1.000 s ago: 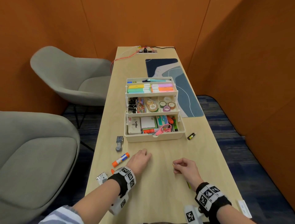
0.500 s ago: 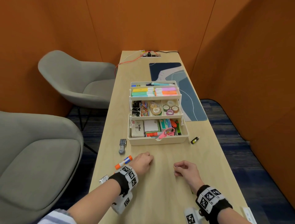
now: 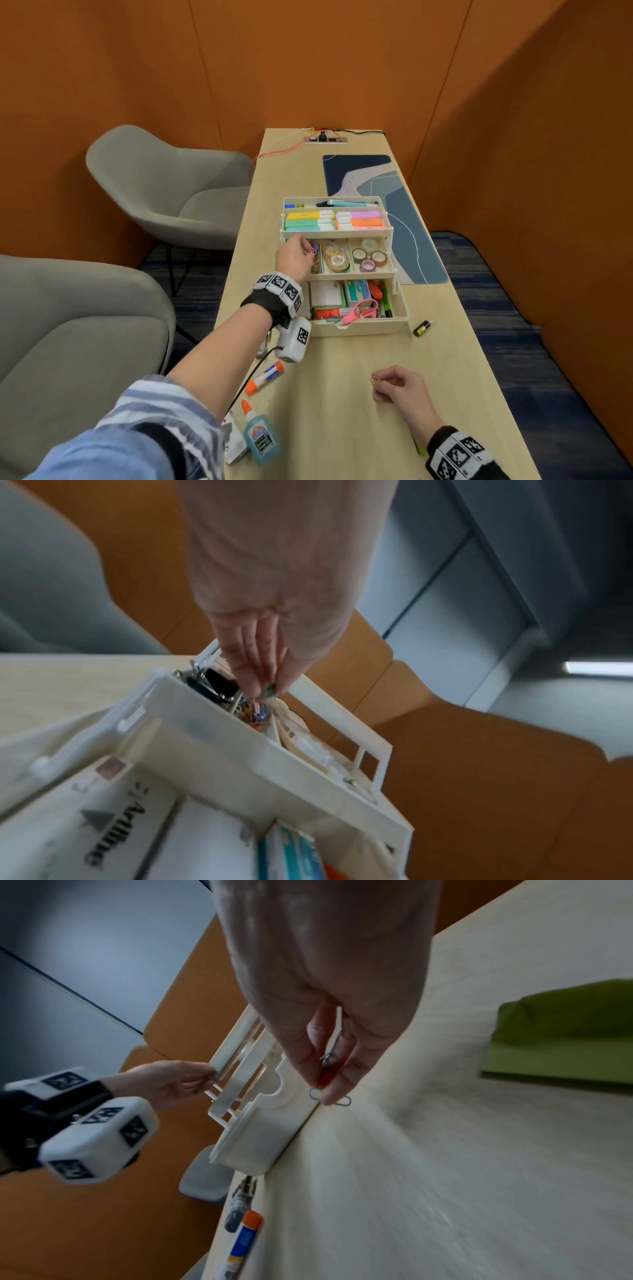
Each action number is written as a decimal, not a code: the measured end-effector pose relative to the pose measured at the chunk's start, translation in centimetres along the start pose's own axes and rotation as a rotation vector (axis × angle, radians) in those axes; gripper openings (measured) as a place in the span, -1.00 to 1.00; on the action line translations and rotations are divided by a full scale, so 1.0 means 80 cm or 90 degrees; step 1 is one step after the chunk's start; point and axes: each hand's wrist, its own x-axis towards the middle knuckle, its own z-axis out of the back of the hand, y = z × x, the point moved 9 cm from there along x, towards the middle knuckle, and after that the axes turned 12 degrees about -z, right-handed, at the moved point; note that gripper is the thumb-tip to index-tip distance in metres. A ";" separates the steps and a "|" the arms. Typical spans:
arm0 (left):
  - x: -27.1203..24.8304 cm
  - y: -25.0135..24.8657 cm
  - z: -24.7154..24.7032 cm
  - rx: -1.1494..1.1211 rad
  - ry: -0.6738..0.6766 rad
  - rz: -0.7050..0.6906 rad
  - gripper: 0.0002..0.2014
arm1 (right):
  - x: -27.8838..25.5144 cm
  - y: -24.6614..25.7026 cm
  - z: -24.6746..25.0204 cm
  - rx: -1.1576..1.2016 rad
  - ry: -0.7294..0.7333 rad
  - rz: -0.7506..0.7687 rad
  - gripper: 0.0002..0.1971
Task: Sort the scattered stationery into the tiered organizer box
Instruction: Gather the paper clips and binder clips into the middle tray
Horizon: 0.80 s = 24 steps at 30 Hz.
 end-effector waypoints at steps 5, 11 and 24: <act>0.012 0.020 -0.020 0.021 0.068 0.038 -0.90 | 0.000 0.038 -0.029 0.007 0.050 0.009 -0.96; -0.016 0.025 0.000 -0.076 0.066 0.049 -0.81 | 0.010 0.151 -0.085 0.004 0.110 0.078 -0.89; -0.158 0.071 0.044 -0.070 0.036 0.043 -0.85 | 0.101 0.287 -0.168 -0.173 -0.117 0.141 -0.75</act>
